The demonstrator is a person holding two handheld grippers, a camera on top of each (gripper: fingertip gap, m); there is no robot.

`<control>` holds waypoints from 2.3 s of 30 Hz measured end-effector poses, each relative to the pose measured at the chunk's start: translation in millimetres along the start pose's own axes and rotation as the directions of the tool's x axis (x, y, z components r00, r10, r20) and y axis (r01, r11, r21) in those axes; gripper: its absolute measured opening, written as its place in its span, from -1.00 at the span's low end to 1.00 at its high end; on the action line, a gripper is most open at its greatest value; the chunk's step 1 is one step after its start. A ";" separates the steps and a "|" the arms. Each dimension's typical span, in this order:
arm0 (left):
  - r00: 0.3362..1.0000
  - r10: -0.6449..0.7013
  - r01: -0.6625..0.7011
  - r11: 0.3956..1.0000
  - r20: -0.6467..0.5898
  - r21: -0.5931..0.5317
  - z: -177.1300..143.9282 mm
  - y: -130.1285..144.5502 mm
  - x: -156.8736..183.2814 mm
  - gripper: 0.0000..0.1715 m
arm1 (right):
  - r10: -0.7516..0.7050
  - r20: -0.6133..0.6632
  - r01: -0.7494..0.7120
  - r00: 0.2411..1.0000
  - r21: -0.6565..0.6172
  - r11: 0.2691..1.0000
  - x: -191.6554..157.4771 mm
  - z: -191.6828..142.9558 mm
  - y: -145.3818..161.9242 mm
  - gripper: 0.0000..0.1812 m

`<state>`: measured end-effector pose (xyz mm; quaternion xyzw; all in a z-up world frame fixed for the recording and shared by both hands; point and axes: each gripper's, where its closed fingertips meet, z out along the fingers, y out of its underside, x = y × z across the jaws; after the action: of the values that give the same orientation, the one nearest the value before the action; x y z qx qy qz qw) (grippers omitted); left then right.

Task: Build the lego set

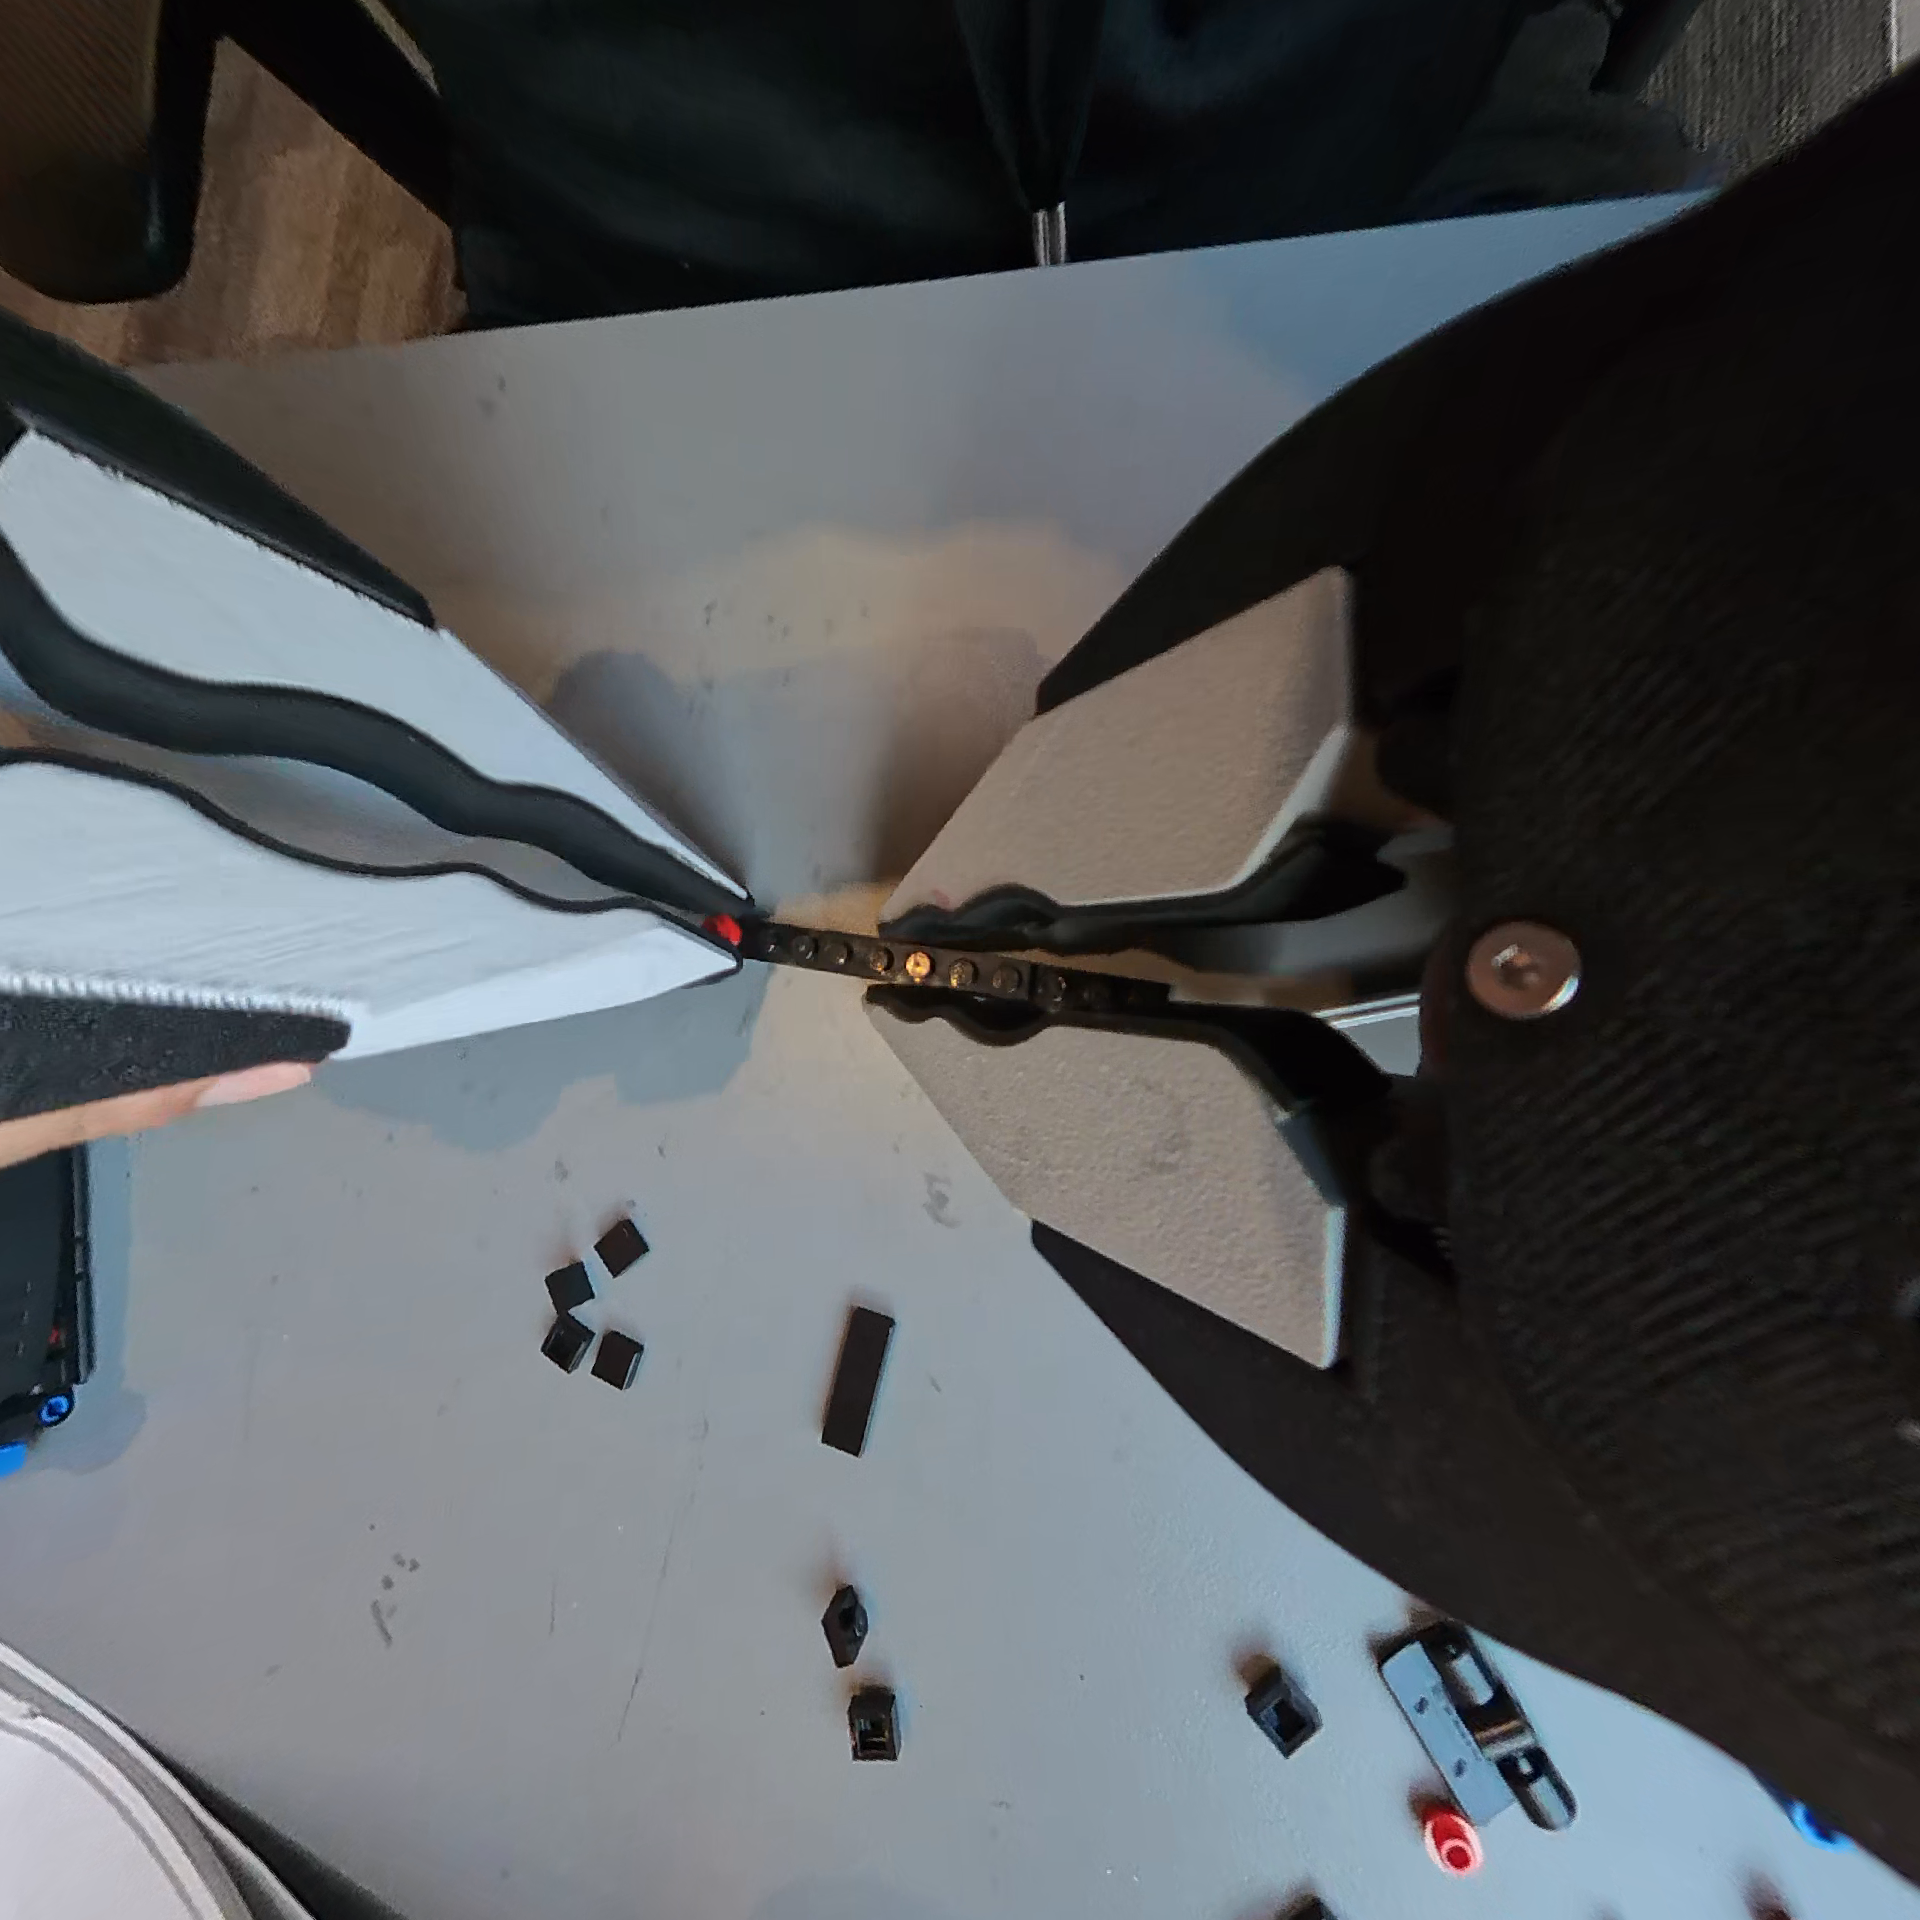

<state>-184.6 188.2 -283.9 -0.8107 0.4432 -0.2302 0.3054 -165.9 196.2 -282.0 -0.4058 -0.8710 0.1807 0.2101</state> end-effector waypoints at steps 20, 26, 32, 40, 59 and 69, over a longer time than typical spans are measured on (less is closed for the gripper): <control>0.987 -0.144 0.144 0.990 -0.078 0.002 -0.9 -2.0 5.2 -0.95 | -0.048 -0.156 0.059 0.987 0.063 0.996 1.3 -1.6 0.7 -0.89; 0.936 -0.296 0.307 0.951 -0.189 0.032 -7.3 -7.3 6.6 -0.95 | -0.232 -0.288 0.237 0.929 -0.021 0.971 7.1 -3.7 -0.6 -0.88; 0.885 -0.371 0.400 0.915 -0.280 0.052 -12.4 -13.0 9.0 -0.95 | -0.330 -0.358 0.329 0.874 -0.064 0.942 9.9 -7.3 -3.9 -0.89; 0.860 -0.399 0.442 0.894 -0.318 0.074 -15.4 -20.2 9.6 -0.95 | -0.455 -0.335 0.438 0.825 -0.131 0.889 2.4 -2.2 -4.2 -0.89; 0.943 -0.305 0.320 0.941 -0.133 0.109 -12.7 -20.0 -3.4 -0.95 | -0.226 -0.385 0.230 0.895 -0.037 0.972 15.4 -8.6 2.4 -0.87; 0.990 -0.131 0.131 0.991 0.054 -0.005 1.3 -4.2 -5.5 -0.94 | 0.157 -0.350 -0.097 0.923 0.184 0.978 14.4 -29.9 11.1 -0.88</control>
<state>-184.2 195.1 -282.5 -0.8453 0.3815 -0.2261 0.2981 -152.0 218.5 -258.9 -0.4693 -0.7711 0.1869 0.3875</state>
